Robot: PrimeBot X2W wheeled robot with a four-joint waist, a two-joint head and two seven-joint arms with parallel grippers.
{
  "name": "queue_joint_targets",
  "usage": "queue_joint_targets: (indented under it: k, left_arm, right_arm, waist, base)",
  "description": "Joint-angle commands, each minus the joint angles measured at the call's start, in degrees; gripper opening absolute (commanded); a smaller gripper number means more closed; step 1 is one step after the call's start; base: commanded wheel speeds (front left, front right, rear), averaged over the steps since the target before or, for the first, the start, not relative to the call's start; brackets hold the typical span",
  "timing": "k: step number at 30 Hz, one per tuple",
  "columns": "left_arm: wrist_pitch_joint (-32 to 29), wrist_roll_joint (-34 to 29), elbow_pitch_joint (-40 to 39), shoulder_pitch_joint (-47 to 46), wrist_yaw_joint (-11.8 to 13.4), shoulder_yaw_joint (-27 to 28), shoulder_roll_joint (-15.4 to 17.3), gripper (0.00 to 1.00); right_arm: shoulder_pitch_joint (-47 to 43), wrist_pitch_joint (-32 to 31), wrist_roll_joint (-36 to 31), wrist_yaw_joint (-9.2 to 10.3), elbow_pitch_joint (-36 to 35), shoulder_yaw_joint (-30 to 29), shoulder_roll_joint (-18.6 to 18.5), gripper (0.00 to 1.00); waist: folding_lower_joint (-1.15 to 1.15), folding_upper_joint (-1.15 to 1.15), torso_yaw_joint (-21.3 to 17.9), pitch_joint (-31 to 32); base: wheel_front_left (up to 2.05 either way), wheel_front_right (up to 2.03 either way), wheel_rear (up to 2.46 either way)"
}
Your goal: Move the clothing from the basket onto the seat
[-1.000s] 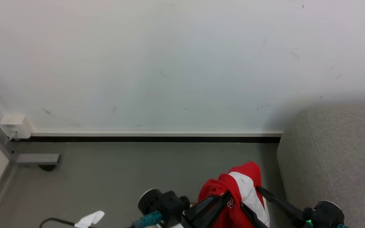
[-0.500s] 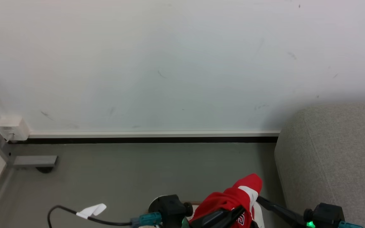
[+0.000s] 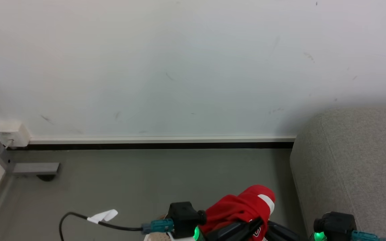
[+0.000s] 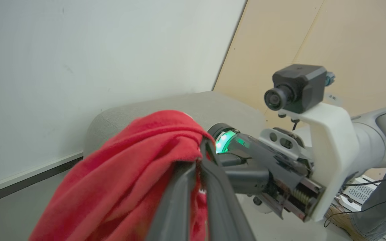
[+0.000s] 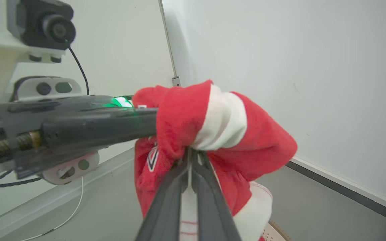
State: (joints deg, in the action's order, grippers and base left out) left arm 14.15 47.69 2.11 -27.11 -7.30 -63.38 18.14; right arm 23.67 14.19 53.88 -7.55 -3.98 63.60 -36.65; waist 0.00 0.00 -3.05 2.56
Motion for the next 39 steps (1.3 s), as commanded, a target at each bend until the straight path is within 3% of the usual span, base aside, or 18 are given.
queue_joint_targets:
  k: [1, 2, 3, 4, 5, 19, 32, 39]
  left_arm:
    - [0.41, 0.62, 0.95, -0.29, -0.19, 0.13, -0.06, 0.13]
    - [0.57, 0.81, 1.52, 0.11, -0.09, 0.67, -0.10, 0.31]
    - [0.54, 0.59, 2.27, 0.46, 0.29, 1.14, -0.12, 0.67]
    - [0.61, 0.18, 2.81, 0.85, 0.48, 1.35, -0.18, 0.95]
    - [0.74, 0.03, 3.17, 1.32, 0.71, 1.69, -0.37, 1.00]
    - [0.99, -7.43, 6.09, 6.40, 2.85, 8.43, -4.18, 1.00]
    - [1.00, -16.03, 8.23, 9.99, 1.89, 14.04, -5.98, 1.00]
    - [1.00, -18.38, 8.62, 10.14, 0.85, 15.81, -7.10, 1.00]
  right_arm:
    - [1.13, 0.68, 0.73, 0.12, 0.17, -0.30, -0.37, 0.00]
    - [0.85, 0.75, 1.20, 0.12, 0.36, -0.56, -0.40, 0.00]
    - [0.53, 0.80, 1.37, 0.12, 0.58, -0.86, -0.57, 0.00]
    - [0.11, 0.95, 1.54, 0.12, 0.85, -1.33, -0.71, 0.00]
    - [-0.36, 1.04, 1.80, 0.12, 0.99, -1.92, -0.77, 0.00]
    - [-8.28, 1.03, -0.60, 0.12, -0.20, -17.30, -1.22, 0.00]
    - [-9.78, 1.04, -3.42, 0.12, -3.25, -28.15, -3.63, 0.00]
    - [-8.37, 1.04, -4.42, 0.12, -5.19, -31.88, -6.77, 0.00]
  waist:
    - [0.00, 0.00, -0.08, 0.01]
    - [0.00, 0.00, -0.12, 0.02]
    - [0.00, 0.00, -0.19, 0.03]
    - [0.00, 0.00, -0.28, 0.06]
    - [0.00, 0.00, -0.37, 0.06]
    - [0.00, 0.00, -4.38, -1.55]
    - [0.00, 0.00, -11.84, -3.36]
    - [0.00, 0.00, -16.57, -4.25]
  base:
    - [0.00, 0.00, 0.00]
    - [0.00, 0.00, 0.00]
    - [0.00, 0.00, 0.00]
    - [0.00, 0.00, 0.00]
    - [0.00, 0.00, 0.00]
    - [0.00, 0.00, 0.00]
    - [0.00, 0.00, 0.00]
    - [0.00, 0.00, 0.00]
